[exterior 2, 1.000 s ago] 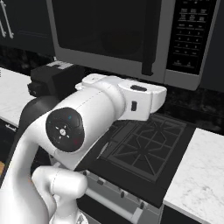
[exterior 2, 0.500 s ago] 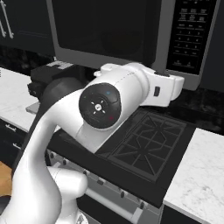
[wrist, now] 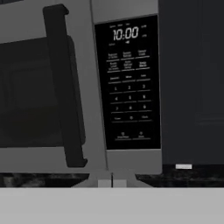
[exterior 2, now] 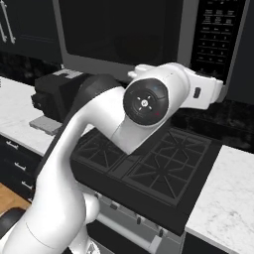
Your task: Pick the lemon wedge from the sink and place it in the bowl. Then pick the bowl and place it in the microwave. Then close the microwave door and press the start button.
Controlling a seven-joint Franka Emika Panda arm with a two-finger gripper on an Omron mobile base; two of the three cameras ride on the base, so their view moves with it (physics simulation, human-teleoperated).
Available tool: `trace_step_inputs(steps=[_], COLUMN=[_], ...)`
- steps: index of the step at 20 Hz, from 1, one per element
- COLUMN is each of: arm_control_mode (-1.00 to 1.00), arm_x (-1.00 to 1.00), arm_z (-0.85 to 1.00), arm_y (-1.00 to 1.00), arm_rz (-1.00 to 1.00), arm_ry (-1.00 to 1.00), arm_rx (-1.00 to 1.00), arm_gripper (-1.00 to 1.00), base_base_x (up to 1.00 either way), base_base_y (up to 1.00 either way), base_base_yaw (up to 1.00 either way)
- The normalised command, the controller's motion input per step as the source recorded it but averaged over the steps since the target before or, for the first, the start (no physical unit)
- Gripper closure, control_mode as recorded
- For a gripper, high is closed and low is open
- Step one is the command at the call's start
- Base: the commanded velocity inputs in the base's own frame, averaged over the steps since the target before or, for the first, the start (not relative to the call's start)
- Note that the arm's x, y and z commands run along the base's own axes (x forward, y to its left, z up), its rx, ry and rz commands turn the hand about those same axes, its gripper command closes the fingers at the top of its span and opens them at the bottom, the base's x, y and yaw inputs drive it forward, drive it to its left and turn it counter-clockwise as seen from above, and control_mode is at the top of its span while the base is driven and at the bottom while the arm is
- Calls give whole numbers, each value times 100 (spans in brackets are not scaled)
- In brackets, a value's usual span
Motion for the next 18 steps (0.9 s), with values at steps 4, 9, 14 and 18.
trace_step_inputs(steps=[4, 9, 14, 18], arm_control_mode=[-100, -100, -100, -100], arm_x=[41, 36, 29, 26], arm_z=[0, 0, 0, 0], arm_y=[-20, -20, -23, -28], arm_rz=[0, 0, 0, 0], arm_ry=[0, 0, 0, 0], arm_rx=[0, 0, 0, 0], arm_gripper=[100, 100, 100, 100], base_base_x=[0, 0, 0, 0], base_base_y=[0, 0, 0, 0], base_base_yaw=[0, 0, 0, 0])
